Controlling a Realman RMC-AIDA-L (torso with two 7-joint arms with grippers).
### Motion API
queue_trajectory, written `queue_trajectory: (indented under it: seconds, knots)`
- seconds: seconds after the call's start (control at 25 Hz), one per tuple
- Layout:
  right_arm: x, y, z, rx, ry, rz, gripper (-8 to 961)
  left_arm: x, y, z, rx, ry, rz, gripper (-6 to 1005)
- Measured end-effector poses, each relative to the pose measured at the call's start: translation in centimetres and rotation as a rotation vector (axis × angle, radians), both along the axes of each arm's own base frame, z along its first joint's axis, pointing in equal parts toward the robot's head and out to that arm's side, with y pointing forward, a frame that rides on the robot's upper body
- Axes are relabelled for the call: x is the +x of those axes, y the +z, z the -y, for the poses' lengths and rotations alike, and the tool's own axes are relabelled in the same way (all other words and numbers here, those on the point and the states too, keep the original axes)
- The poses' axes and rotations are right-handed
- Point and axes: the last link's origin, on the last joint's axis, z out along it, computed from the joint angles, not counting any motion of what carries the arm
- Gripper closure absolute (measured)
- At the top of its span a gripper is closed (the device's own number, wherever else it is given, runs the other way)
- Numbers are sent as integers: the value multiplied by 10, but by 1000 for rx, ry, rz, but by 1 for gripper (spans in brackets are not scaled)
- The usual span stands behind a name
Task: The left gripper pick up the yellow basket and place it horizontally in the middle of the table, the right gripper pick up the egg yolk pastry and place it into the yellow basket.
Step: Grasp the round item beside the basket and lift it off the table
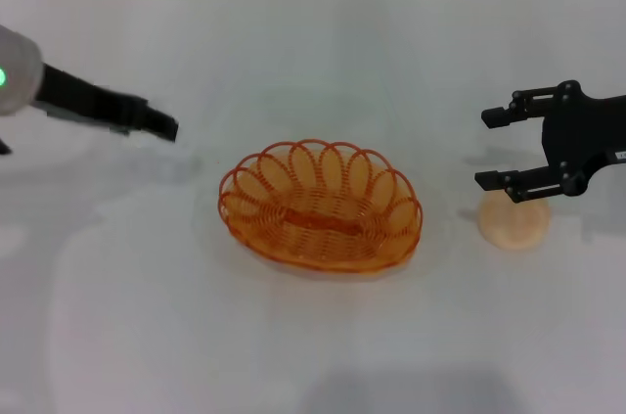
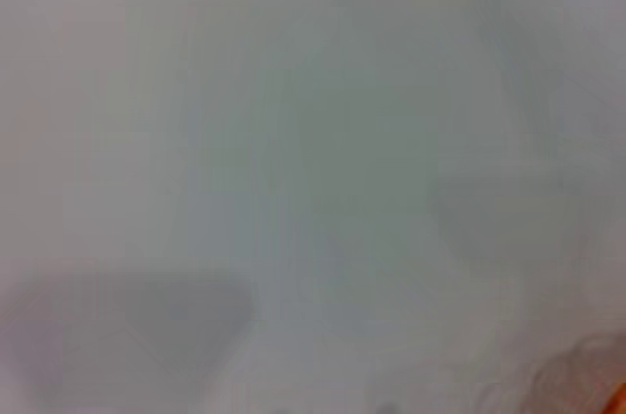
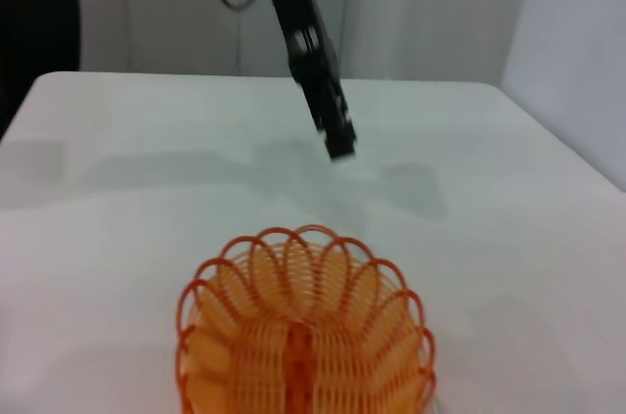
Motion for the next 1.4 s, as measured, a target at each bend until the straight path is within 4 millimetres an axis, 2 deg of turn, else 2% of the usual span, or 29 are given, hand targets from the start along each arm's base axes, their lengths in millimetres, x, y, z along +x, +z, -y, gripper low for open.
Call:
queue_trajectory:
  seconds: [0.08,0.28,0.6,0.88,1.08,1.4]
  knots:
    - [1,1,-1,3,-18,1,259,1,10,1,14,-105,22,378]
    - [1,8,-2,5,-54,7,260,5,12,10,14,-389,102,372]
    - [5,22,4,-67,-127,55,262,8,18,41,48,-880,214,363]
    - [4,25,5,-93,-184,128,263,-3,-1,71,-157,-1120,240,354]
    - [-2,27,5,-122,-179,144,264,-11,-8,77,-214,-1114,243,348]
    - [-4,25,3,-138,-179,167,266,-28,-34,87,-270,-1013,294,338]
